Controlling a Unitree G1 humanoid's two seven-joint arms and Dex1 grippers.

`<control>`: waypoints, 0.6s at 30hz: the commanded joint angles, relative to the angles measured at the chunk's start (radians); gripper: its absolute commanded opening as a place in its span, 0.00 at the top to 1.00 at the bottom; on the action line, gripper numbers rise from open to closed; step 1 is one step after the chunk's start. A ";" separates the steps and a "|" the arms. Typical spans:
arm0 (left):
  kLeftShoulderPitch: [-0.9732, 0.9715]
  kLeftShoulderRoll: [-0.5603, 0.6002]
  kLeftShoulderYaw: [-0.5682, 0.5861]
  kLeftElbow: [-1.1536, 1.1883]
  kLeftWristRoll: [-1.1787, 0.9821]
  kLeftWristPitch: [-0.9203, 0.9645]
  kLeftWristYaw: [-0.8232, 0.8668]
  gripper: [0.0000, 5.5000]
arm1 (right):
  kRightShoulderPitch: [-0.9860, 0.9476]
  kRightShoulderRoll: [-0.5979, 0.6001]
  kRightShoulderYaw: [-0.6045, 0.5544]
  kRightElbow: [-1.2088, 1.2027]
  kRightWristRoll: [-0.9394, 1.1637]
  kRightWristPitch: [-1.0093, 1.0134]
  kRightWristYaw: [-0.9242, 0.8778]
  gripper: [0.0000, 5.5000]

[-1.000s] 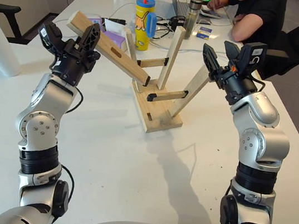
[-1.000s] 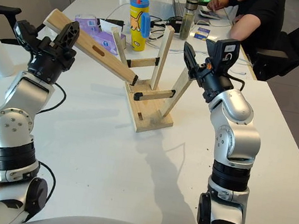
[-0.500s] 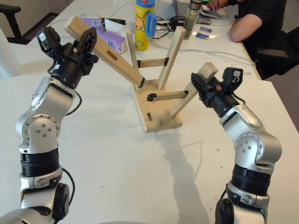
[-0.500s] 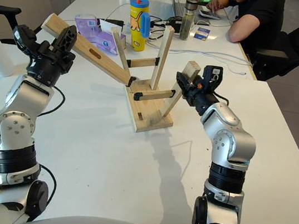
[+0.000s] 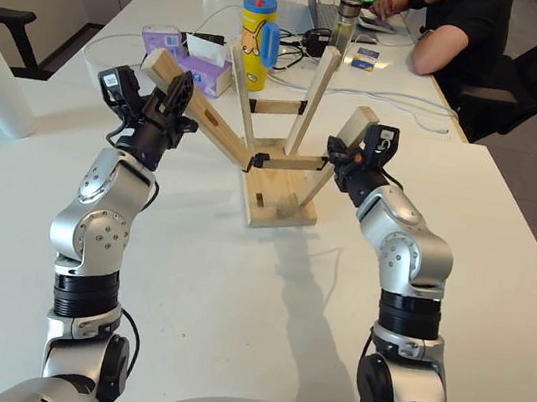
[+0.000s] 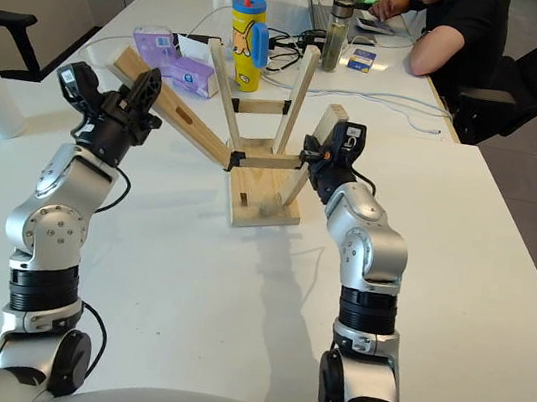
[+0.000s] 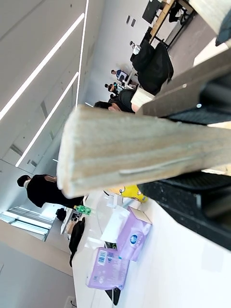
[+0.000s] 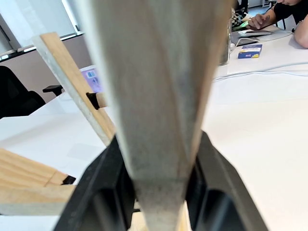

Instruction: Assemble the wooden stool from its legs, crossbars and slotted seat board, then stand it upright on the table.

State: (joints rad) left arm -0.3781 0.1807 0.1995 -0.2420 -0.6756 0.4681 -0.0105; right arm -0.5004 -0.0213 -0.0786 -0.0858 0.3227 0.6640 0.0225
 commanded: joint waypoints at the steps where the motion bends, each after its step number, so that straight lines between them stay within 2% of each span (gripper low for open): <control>1: 0.017 -0.006 -0.023 0.037 0.067 -0.025 -0.017 0.81 | 0.014 0.046 0.004 0.035 -0.008 -0.027 -0.022 0.80; 10: -0.007 -0.033 -0.013 0.130 0.175 -0.095 -0.019 0.81 | 0.000 0.078 0.008 0.034 -0.031 -0.040 -0.058 0.80; 18: -0.040 -0.117 -0.011 0.166 0.164 -0.110 -0.013 0.81 | -0.019 0.114 -0.002 0.018 -0.033 -0.026 -0.097 0.80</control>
State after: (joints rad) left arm -0.4043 0.0883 0.1995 -0.0792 -0.5098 0.3580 -0.0248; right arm -0.5047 0.0754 -0.0760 -0.0687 0.2842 0.6172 -0.0611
